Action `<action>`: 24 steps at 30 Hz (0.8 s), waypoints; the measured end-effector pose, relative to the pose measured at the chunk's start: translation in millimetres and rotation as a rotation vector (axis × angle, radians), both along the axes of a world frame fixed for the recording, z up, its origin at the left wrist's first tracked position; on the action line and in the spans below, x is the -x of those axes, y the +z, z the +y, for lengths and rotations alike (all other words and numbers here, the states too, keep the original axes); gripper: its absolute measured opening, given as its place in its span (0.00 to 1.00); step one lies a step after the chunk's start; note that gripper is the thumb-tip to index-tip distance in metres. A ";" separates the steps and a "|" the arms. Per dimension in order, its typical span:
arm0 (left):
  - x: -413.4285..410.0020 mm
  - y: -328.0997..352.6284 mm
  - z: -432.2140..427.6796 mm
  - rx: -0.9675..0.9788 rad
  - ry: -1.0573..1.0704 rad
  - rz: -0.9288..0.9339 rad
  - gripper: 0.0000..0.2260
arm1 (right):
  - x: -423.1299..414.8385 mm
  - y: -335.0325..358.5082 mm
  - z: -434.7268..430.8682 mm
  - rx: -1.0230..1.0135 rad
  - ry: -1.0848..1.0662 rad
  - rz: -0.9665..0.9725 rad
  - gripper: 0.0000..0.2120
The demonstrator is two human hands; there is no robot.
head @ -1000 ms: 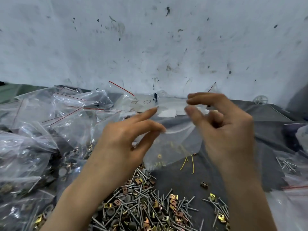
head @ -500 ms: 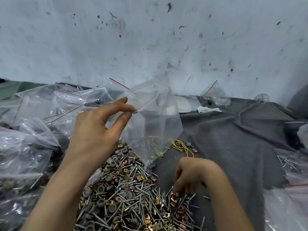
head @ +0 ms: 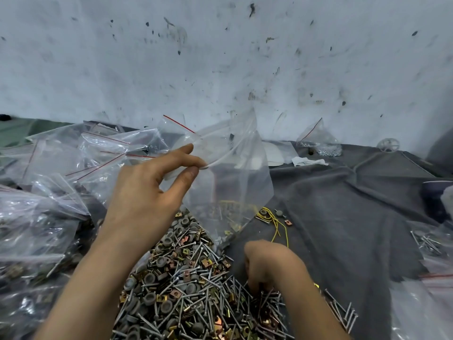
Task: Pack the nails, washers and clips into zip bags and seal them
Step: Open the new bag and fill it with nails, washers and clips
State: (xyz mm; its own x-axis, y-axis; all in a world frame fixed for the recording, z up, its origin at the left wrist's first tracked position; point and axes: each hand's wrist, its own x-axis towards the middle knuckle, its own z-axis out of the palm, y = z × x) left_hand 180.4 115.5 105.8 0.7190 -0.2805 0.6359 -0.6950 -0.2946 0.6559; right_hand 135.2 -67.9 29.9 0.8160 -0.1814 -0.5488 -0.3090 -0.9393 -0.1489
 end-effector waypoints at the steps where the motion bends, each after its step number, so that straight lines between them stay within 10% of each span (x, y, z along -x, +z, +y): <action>1: 0.3 0.0 -0.5 0.004 -0.008 0.003 0.08 | -0.9 -1.6 0.5 0.018 0.003 -0.018 0.09; 11: 3.8 0.0 -3.2 0.018 -0.027 -0.011 0.10 | -6.9 -4.5 -25.1 -0.316 -0.148 -0.273 0.05; 19: 15.7 3.4 -7.3 -0.201 -0.176 -0.147 0.10 | 19.1 48.2 -22.6 -1.424 -0.265 -0.698 0.06; 24: 20.8 2.7 -12.4 -0.179 -0.240 -0.135 0.16 | 32.4 73.8 -0.2 -1.584 -0.208 -0.856 0.05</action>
State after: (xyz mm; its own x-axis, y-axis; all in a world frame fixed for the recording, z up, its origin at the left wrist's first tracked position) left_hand 159.6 103.1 108.5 0.5313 -0.5473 0.6467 -0.8359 -0.2142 0.5054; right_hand 102.9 -68.0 103.7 0.9696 -0.0862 0.2292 0.2443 0.2744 -0.9301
